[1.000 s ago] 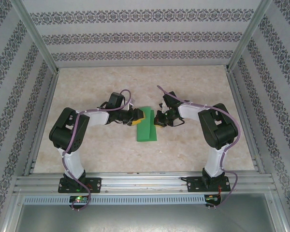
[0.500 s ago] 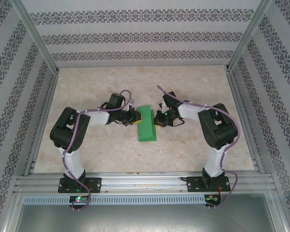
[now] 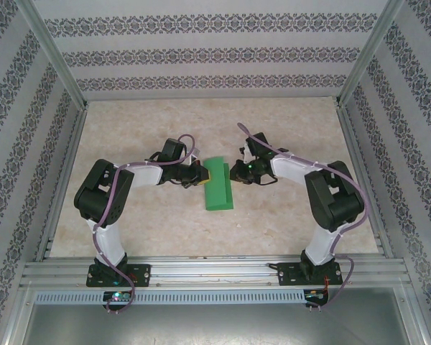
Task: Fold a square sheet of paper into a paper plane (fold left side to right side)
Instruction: First fold in half a square sheet of paper at the center of the table.
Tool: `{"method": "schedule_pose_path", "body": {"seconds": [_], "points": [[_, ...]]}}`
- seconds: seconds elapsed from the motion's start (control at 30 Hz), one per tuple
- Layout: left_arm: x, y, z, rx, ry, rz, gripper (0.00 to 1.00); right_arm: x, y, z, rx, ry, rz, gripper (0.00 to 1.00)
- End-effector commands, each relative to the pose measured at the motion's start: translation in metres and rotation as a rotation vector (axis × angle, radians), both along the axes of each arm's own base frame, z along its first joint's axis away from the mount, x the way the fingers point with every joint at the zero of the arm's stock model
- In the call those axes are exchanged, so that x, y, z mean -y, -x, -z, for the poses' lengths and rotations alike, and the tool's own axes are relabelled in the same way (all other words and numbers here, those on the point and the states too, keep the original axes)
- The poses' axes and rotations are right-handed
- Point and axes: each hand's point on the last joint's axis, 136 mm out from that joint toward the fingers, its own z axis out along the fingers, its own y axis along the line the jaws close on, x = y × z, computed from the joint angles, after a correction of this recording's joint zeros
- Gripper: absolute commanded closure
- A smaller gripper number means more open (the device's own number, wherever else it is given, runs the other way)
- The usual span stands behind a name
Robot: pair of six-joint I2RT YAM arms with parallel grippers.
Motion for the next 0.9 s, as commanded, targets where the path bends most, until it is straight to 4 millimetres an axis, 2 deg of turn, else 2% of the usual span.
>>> {"method": "schedule_pose_path", "body": {"seconds": [0.0,0.1,0.2,0.43,0.67,0.87], "points": [[0.005,0.003,0.002,0.002,-0.018,0.023,0.94,0.006,-0.003,-0.018,0.057,-0.073,0.007,0.72],[0.005,0.003,0.002,0.003,-0.017,0.025,0.94,-0.003,-0.004,-0.031,0.08,-0.21,-0.011,0.59],[0.006,0.003,0.003,0.001,-0.018,0.027,0.94,-0.018,-0.003,-0.039,0.091,-0.304,-0.048,0.52],[0.007,0.004,0.003,0.0,-0.017,0.032,0.94,-0.043,-0.002,-0.03,0.068,-0.329,-0.098,0.52],[0.008,0.004,0.003,0.001,-0.017,0.034,0.93,-0.052,0.0,-0.023,0.046,-0.328,-0.111,0.65],[0.007,0.003,-0.001,0.009,-0.02,0.028,0.87,-0.046,0.0,-0.012,0.024,-0.277,-0.088,0.87]]}}
